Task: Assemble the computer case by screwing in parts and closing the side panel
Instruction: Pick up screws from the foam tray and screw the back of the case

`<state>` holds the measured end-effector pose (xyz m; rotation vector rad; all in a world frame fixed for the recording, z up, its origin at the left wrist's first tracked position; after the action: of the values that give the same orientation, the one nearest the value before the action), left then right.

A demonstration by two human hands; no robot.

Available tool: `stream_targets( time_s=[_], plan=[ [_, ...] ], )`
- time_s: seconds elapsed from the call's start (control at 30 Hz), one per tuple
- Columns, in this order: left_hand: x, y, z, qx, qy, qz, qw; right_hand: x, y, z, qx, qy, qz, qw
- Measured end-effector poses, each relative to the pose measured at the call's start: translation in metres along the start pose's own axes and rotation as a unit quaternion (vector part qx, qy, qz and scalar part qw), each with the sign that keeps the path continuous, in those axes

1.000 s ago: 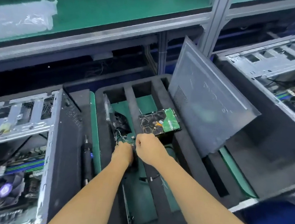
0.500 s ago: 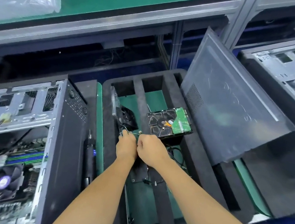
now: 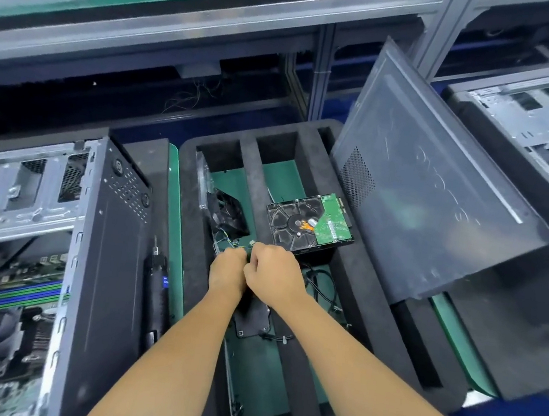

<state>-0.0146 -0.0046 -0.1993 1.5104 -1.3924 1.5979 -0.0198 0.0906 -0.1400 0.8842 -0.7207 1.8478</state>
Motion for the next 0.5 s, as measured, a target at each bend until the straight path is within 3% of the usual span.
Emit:
stream_targets(
  time_s=[0.5],
  plan=[
    [-0.0033, 0.0019, -0.0019, -0.018, 0.024, 0.019, 0.999, 0.0009, -0.0008, -0.0022, -0.007, 0.017, 0.004, 1.0]
  ],
)
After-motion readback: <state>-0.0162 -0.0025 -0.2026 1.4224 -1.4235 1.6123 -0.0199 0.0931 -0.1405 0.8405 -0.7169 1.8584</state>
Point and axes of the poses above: each hand's wrist, its own y-axis towards the middle knuckle, its own x-axis out of the back of the hand, z = x × y, the point moved 8 cm from there along y, towards the middle knuckle, and after that the axes turned 5 degrees about -z, right-handed, at the moved point
